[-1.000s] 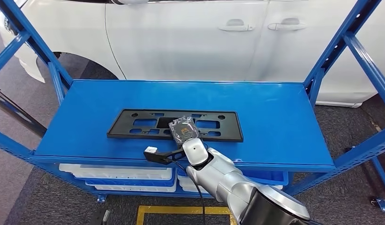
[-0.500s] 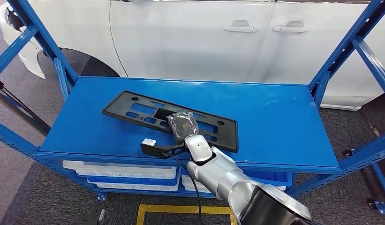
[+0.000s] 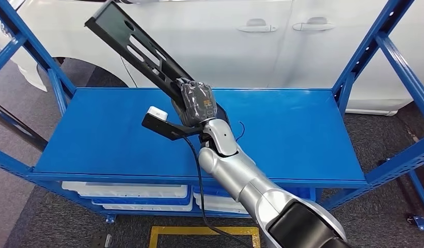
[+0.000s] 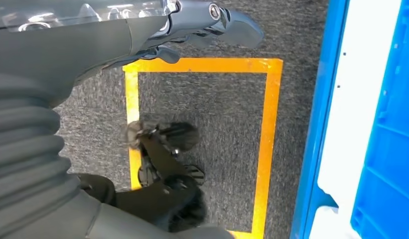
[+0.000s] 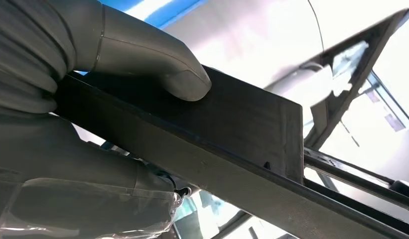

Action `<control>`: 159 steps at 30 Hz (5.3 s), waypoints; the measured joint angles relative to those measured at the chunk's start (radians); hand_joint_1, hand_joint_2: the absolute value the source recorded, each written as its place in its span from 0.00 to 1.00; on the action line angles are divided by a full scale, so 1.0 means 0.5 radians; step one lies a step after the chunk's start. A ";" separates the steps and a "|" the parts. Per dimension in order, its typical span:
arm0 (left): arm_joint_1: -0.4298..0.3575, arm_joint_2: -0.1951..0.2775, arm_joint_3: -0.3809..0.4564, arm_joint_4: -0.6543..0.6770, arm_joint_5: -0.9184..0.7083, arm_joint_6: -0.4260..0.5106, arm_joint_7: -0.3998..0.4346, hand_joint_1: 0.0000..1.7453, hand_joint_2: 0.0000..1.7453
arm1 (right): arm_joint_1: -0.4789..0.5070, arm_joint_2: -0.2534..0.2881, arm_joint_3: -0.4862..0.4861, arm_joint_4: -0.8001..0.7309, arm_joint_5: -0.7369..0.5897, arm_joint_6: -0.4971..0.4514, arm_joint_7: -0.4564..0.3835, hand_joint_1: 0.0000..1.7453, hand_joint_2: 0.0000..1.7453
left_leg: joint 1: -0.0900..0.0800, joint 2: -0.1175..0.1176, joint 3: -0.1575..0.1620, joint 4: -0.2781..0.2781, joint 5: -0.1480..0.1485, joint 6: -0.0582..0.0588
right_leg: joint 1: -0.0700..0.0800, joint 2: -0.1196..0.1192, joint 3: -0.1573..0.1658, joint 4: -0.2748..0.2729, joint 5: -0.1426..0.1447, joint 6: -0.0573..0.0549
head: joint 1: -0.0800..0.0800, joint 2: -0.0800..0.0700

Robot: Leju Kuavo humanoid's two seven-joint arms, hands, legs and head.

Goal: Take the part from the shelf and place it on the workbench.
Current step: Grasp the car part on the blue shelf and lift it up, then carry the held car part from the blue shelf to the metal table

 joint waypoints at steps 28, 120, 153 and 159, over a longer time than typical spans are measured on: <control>0.216 0.059 0.248 0.000 0.202 0.167 0.728 0.00 1.00 | 1.191 -0.628 -0.561 -2.480 -2.264 2.303 -0.998 1.00 1.00 | -0.004 -0.005 -0.103 0.351 -0.254 -0.006 | -0.008 -0.009 0.006 -0.006 -0.007 0.007 | -0.004 0.000; 0.224 0.131 0.368 0.000 0.121 0.261 0.872 0.00 1.00 | 1.353 -0.757 -1.059 -2.629 -2.258 2.589 -0.999 1.00 1.00 | -0.015 0.023 -0.003 0.321 -0.289 0.010 | -0.011 0.043 0.041 -0.026 0.008 0.008 | -0.005 0.000; 0.223 0.128 0.406 0.000 0.124 0.315 0.799 0.00 1.00 | 1.494 -0.971 -1.028 -2.694 -1.954 2.265 -0.999 1.00 1.00 | -0.013 -0.052 0.133 -0.006 -0.113 0.028 | -0.007 0.118 0.020 -0.001 0.010 0.013 | 0.013 0.000; 0.214 0.126 0.431 0.000 0.116 0.304 0.843 0.00 1.00 | 1.525 -0.971 -0.941 -2.753 -1.932 2.177 -0.999 1.00 1.00 | -0.013 -0.065 0.226 -0.232 -0.045 0.079 | -0.017 0.179 -0.026 0.025 0.017 0.080 | 0.017 0.000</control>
